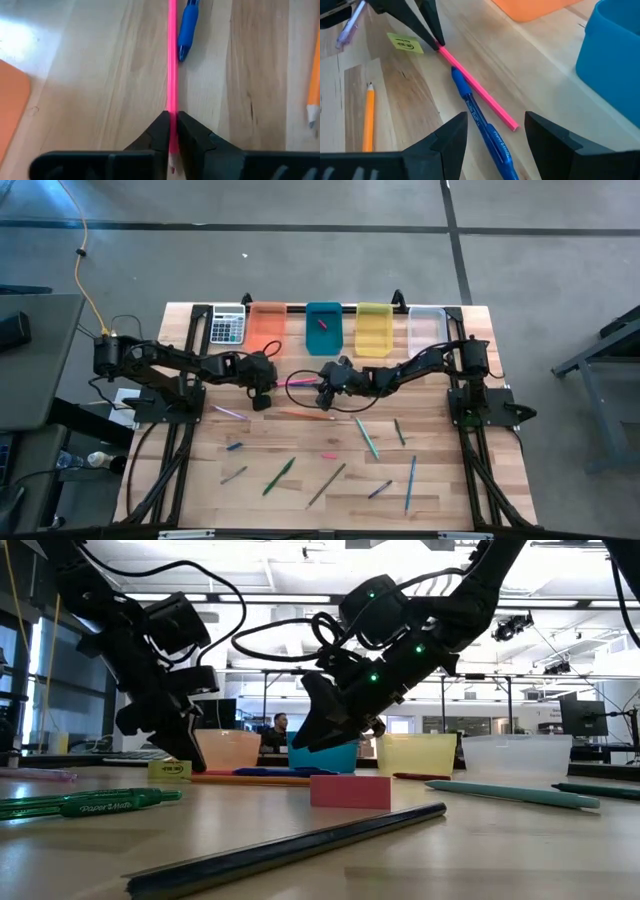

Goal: Sort crayons/erasers/pens/pencils in bins
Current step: Put the pink pencil into the transparent bin

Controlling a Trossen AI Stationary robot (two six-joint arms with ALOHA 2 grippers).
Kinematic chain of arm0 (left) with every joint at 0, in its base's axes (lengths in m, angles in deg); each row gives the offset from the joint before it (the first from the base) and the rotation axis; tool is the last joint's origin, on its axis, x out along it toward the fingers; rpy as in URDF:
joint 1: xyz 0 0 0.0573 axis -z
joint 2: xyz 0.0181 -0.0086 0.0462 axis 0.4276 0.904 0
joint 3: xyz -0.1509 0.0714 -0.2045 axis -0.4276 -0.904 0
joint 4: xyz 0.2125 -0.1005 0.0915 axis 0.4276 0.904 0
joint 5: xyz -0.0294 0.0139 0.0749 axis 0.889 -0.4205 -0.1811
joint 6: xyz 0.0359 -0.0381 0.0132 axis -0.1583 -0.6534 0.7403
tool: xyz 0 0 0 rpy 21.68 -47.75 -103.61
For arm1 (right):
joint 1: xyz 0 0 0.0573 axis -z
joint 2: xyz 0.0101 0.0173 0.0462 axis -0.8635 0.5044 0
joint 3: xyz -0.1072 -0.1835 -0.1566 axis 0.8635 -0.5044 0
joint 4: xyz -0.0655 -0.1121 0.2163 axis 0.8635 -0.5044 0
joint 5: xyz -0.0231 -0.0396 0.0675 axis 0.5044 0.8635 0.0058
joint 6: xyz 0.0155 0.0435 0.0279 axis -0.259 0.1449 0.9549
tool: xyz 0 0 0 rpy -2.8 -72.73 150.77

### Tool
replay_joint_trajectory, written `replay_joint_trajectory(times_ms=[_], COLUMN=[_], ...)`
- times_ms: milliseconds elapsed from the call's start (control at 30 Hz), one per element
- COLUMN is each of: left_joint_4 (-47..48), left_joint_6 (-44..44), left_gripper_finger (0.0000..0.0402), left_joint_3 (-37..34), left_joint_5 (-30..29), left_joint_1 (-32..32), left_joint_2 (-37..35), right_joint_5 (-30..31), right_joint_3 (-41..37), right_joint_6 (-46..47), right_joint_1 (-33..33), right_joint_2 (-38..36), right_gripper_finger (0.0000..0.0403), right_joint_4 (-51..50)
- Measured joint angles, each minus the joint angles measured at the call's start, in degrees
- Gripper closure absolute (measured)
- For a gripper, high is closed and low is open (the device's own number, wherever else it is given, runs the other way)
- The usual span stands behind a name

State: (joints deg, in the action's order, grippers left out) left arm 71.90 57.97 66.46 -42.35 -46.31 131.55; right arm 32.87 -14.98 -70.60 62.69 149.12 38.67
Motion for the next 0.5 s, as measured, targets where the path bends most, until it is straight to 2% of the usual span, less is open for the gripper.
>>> replay_joint_trajectory(times_ms=[200, 300, 400, 500], left_joint_4=[-0.04, 0.31, 1.74, 3.12], left_joint_6=[-0.17, -0.17, -0.16, 0.71], left_gripper_finger=[0.0327, 0.0315, 0.0323, 0.0356], left_joint_3=[0.00, 0.00, 0.09, 0.17], left_joint_5=[-0.97, -1.68, -0.78, -0.59], left_joint_1=[0.12, 0.11, 0.05, 0.07], left_joint_2=[0.04, 0.04, -0.04, -0.13], right_joint_5=[0.01, 0.01, 0.01, 0.01], right_joint_3=[0.00, 0.00, 0.00, 0.00], right_joint_6=[-0.22, -0.22, -0.80, -1.31], right_joint_1=[0.00, 0.00, 0.00, 0.00], right_joint_2=[0.00, 0.00, 0.00, 0.00], right_gripper_finger=[0.0214, 0.0214, 0.0214, 0.0214], right_joint_4=[0.23, 0.24, 0.24, 0.24])
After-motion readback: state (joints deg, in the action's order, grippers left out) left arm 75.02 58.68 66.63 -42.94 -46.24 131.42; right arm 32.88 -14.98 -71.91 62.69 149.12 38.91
